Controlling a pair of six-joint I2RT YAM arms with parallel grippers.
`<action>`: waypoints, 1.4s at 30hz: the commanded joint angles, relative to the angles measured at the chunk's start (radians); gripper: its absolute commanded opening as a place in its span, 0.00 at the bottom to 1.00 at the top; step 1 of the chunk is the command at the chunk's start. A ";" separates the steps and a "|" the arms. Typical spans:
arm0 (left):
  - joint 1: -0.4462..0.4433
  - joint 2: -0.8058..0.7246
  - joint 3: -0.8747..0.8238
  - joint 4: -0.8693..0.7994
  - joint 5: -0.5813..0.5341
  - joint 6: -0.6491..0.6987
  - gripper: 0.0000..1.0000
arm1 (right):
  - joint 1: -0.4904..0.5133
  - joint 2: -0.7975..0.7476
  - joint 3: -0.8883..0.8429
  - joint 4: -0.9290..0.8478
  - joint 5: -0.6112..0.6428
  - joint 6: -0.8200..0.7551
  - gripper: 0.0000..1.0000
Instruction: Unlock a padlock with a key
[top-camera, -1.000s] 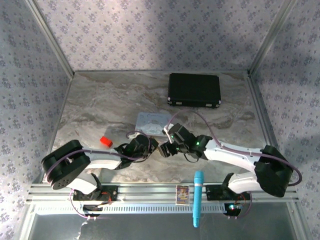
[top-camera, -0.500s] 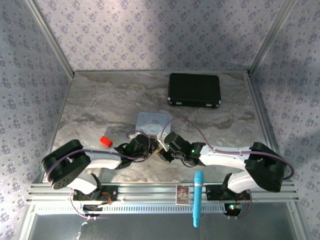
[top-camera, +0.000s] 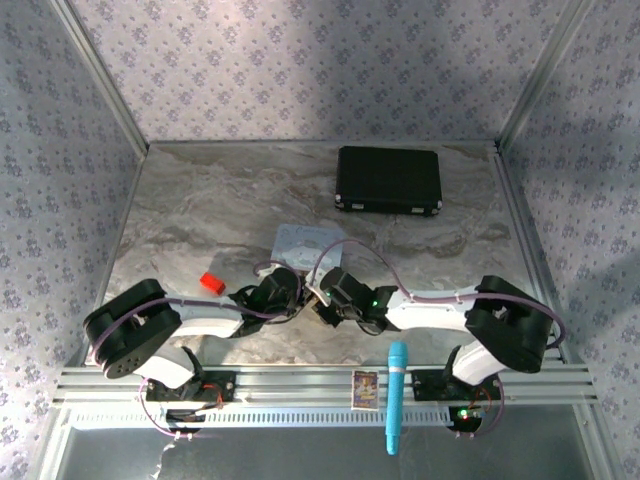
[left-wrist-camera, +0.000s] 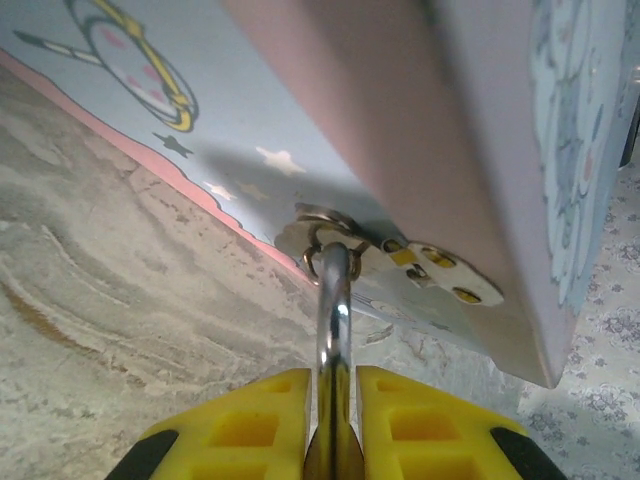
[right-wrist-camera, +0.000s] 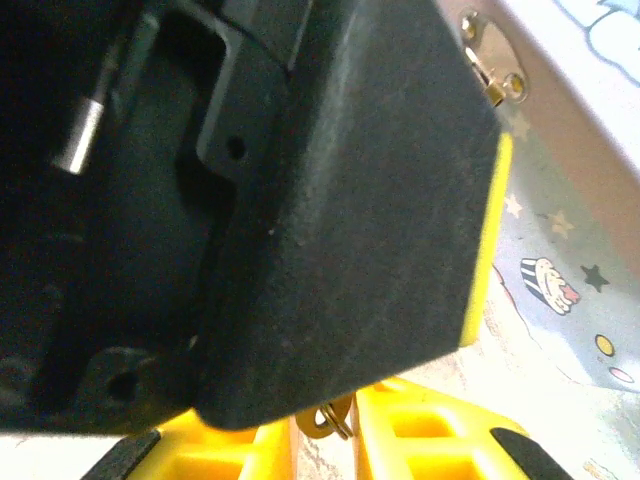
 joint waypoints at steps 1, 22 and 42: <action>-0.004 0.014 0.038 0.066 0.036 0.000 0.00 | -0.002 0.022 0.034 0.038 0.001 -0.024 0.14; -0.007 0.005 0.033 0.037 0.045 0.006 0.00 | -0.237 -0.093 -0.152 0.233 -0.352 0.227 0.08; -0.008 0.021 0.088 -0.112 0.012 0.083 0.00 | -0.321 -0.210 -0.059 -0.126 -0.038 0.442 0.75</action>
